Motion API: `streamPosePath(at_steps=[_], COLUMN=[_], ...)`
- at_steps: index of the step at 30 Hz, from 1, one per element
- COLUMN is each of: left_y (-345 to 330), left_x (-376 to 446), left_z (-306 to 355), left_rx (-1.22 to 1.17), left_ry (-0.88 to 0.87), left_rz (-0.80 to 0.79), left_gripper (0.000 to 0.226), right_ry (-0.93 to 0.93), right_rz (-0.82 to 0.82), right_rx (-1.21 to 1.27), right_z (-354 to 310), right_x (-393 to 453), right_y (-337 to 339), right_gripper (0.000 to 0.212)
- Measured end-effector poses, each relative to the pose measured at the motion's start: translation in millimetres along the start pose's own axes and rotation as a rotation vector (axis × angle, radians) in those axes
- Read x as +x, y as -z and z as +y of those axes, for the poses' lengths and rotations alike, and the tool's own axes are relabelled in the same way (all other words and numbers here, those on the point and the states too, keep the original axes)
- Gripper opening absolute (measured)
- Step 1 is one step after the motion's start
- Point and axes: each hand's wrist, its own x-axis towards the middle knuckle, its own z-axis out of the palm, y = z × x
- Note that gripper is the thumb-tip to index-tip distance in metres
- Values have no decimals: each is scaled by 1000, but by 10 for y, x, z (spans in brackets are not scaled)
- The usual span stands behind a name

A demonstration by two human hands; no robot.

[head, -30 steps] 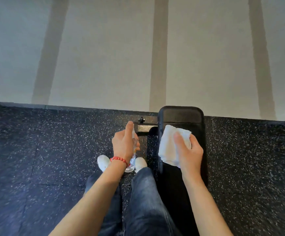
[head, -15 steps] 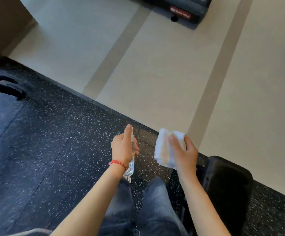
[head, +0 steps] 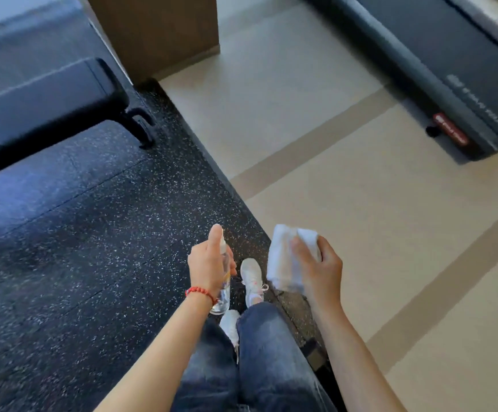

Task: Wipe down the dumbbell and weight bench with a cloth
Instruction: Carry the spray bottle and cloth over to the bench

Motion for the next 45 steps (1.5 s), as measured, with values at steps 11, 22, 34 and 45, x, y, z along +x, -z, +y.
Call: streamPosePath(at_steps=[11, 22, 34, 45], left_y=[168, 744, 2033, 2598], left_x=[1295, 2358, 4061, 5202], left_z=[737, 1189, 1707, 2059], left_rx=[-162, -291, -285, -324], left_ry=[81, 134, 146, 232], left_rz=[299, 493, 497, 535], left_gripper=[61, 62, 65, 62], right_ry=[105, 76, 135, 150], right_rz=[-317, -502, -533, -581], right_rx=[-90, -122, -154, -199], right_z=[-909, -1495, -2143, -2507], right_x=[1462, 2065, 2511, 3018], right_y=[-1115, -2423, -4484, -5732], right_gripper=[18, 9, 11, 17])
